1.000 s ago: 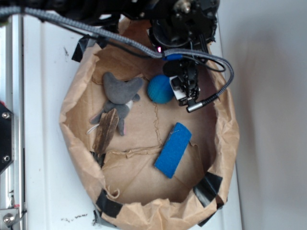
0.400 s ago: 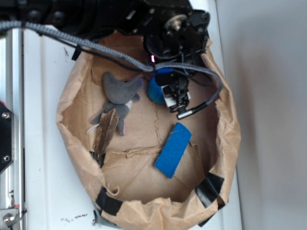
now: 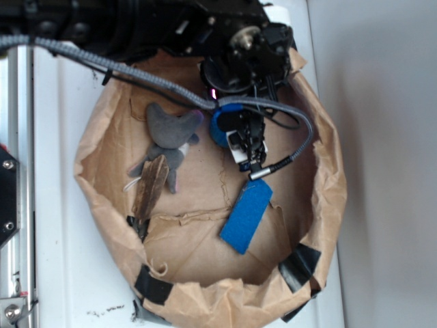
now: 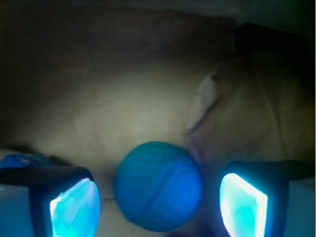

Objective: Grab the blue ball.

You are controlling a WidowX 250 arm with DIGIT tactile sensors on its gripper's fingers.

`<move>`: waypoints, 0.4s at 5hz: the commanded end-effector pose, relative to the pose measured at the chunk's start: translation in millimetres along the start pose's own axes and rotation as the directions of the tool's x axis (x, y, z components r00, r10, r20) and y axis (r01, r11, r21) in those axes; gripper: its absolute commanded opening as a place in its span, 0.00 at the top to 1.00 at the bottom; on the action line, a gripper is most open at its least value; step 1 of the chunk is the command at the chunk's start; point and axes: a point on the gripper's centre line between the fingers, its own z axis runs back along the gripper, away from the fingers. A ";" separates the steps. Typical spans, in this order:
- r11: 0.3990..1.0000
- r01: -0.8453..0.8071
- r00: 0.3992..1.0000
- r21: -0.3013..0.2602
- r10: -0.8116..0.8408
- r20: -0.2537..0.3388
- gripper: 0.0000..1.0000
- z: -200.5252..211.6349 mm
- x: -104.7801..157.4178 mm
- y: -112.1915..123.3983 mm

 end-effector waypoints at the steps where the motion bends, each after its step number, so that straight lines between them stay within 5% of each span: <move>1: 1.000 -0.002 1.000 0.026 0.001 0.026 1.00 -10.2 -14.6 -4.5; 2: 0.999 -0.003 0.999 0.048 0.000 0.046 1.00 -10.3 -13.1 -3.2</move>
